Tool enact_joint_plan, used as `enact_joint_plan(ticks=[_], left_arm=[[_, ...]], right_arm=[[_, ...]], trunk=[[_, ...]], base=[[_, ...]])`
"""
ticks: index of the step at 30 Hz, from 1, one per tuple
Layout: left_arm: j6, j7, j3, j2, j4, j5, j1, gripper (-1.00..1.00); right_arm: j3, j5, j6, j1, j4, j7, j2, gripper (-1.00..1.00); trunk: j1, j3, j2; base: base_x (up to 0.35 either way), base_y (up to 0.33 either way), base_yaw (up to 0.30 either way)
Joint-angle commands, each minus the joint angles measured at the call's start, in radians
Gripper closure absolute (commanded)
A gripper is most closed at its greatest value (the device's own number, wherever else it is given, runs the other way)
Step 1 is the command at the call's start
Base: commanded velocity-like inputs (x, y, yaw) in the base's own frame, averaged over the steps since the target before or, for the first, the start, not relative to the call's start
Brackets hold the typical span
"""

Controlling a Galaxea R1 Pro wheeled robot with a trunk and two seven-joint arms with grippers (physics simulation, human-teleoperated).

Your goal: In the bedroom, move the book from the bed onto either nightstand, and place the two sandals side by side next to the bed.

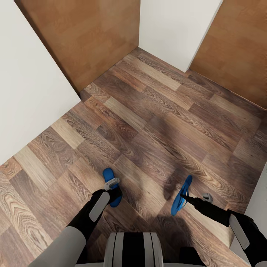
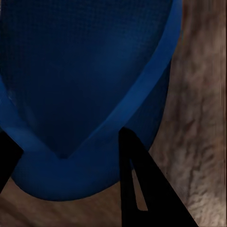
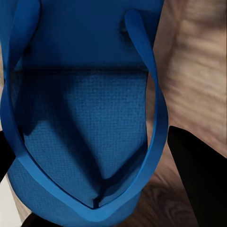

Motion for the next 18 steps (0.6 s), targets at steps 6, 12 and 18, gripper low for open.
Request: enact_joint_plan(ticks=[6,12,18], left_arm=[[0.008,0.012,-0.001,0.001,-0.002,0.010,0.000,1.00],[0.012,0.006,0.000,0.006,-0.002,0.015,0.000,1.00],[0.016,0.002,0.003,0.012,-0.007,0.018,0.000,1.00]], right_arm=[[-0.001,-0.004,0.007,0.000,0.000,0.000,0.000,1.00],[0.000,-0.004,0.007,0.000,0.000,0.000,0.001,1.00],[0.000,-0.003,0.006,0.000,0.000,-0.001,0.001,1.00]], trunk=[[-0.003,0.023,0.001],[-0.005,0.046,0.003],[-0.008,0.069,0.004]], base=[[0.000,0.000,0.000],[0.000,0.000,0.000],[0.000,0.000,0.000]])
